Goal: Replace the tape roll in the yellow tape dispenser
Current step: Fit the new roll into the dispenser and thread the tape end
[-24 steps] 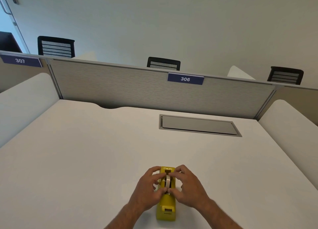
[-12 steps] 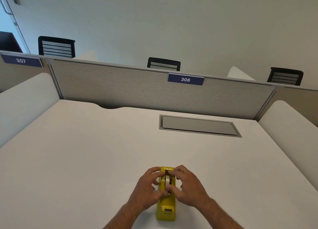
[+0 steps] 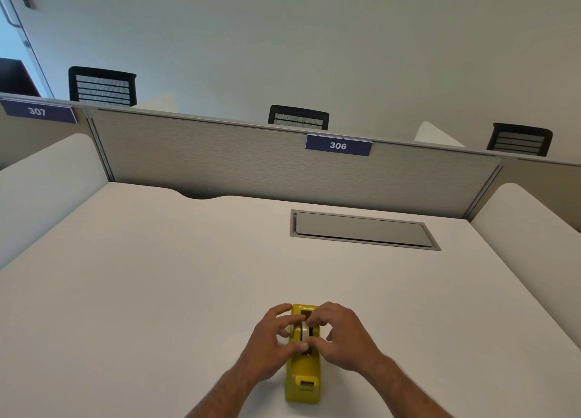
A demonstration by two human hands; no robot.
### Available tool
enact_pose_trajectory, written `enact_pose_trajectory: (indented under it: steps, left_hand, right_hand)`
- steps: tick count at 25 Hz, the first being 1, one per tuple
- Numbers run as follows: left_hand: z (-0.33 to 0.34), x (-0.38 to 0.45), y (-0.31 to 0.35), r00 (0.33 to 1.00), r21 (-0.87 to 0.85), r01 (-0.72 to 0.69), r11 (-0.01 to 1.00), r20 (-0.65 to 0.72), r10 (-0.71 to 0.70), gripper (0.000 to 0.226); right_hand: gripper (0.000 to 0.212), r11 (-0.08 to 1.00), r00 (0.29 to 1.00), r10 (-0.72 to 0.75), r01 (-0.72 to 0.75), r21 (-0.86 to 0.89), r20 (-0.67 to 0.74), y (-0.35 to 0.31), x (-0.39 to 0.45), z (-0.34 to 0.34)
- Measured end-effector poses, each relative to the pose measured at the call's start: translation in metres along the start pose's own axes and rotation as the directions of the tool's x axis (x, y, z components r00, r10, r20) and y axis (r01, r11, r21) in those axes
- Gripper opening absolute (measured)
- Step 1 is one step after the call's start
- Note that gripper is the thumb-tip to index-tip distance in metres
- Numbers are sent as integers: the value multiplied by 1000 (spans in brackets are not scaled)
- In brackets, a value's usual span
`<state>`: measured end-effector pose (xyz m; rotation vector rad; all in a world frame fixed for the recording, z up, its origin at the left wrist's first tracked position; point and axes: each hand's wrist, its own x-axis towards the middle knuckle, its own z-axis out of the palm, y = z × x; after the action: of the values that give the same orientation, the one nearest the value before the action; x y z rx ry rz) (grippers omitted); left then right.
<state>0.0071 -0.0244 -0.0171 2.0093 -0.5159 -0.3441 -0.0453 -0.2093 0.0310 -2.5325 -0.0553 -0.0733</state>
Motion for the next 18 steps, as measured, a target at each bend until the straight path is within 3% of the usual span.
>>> enact_pose_trajectory:
  steps: [5,13,18]
  left_hand:
    - [2,3,-1,1000,-10,30,999,-9,-30,52]
    - [-1,2,3,1000,-59,21,998,-3,-21,52]
    - [-1,3,5,999,-35,44,998,0,-44,51]
  right_hand:
    - [18,1000,1000,27,-27,5,-16,-2,8,-2]
    - [35,993,994,-33,45,-109,106,-5,12,-10]
    - [32,981,987,-67,93,-172,148,-7,15,-9]
